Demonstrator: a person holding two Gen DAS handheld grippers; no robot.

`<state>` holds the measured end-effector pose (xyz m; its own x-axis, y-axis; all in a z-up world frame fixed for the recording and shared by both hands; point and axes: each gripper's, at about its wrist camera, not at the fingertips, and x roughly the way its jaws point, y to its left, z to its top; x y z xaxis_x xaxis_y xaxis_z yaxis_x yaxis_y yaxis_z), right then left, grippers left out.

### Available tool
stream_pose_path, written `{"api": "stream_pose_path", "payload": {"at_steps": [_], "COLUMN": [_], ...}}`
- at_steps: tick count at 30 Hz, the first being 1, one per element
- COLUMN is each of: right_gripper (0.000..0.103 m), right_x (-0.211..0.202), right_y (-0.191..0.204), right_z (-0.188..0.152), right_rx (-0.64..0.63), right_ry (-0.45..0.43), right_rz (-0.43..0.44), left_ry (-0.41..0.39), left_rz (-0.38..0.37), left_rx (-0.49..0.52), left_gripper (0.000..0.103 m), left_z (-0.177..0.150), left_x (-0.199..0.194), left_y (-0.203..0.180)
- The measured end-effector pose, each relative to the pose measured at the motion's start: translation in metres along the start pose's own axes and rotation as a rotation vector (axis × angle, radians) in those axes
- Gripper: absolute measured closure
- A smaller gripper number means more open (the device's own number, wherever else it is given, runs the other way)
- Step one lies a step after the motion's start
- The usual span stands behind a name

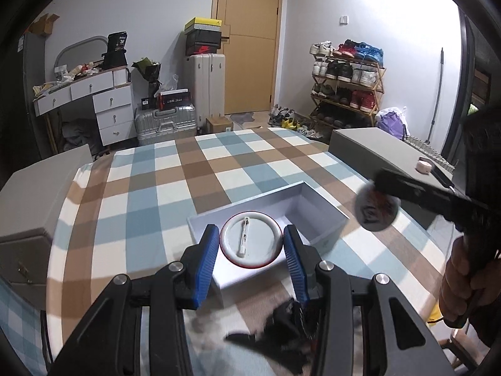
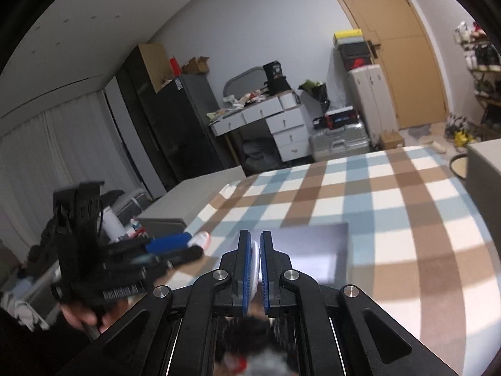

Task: Organize jewelry
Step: 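Release the plain badge into the box while the right gripper drops the flag badge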

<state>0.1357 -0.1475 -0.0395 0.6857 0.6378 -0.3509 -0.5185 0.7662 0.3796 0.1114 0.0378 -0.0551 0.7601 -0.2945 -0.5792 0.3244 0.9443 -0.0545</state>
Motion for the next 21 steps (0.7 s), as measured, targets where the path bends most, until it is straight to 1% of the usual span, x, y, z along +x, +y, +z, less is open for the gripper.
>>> {"api": "stream_pose_path", "payload": {"at_steps": [1,3,4,8,11,16,19,20,21], "right_gripper": [0.098,0.098,0.098,0.098,0.098,0.098,0.097,0.097,0.094], "right_x": [0.013,0.031,0.043,0.075,0.097,0.112,0.114,0.115,0.117], "right_y": [-0.004,-0.011,-0.015,-0.032,-0.044,-0.054,-0.057,-0.057,-0.057], "right_z": [0.007,0.013,0.015,0.013,0.008,0.003,0.003,0.003,0.004], "right_rx": [0.011,0.013,0.015,0.065,0.084,0.098,0.101,0.101,0.101], "right_ry": [0.025,0.05,0.076,0.15,0.2,0.233,0.24,0.243,0.247], "right_rz": [0.014,0.003,0.0,-0.008,-0.01,-0.002,-0.004,-0.002,0.0], "left_ry": [0.009,0.022,0.043,0.108,0.138,0.168,0.175,0.175,0.172], "left_rz": [-0.004,0.0,-0.003,-0.025,-0.032,-0.034,-0.048,-0.044,-0.042], "left_rx": [0.002,-0.001,-0.006,-0.025,-0.026,-0.032,-0.041,-0.045,-0.052], "left_gripper": [0.067,0.067,0.067,0.067,0.067,0.067,0.066,0.066,0.066], "left_z": [0.003,0.005,0.007,0.006,0.005,0.006,0.006,0.006,0.006], "left_x": [0.009,0.021,0.031,0.055,0.067,0.075,0.078,0.078,0.078], "left_y": [0.001,0.003,0.005,0.009,0.008,0.005,0.004,0.004,0.004]}}
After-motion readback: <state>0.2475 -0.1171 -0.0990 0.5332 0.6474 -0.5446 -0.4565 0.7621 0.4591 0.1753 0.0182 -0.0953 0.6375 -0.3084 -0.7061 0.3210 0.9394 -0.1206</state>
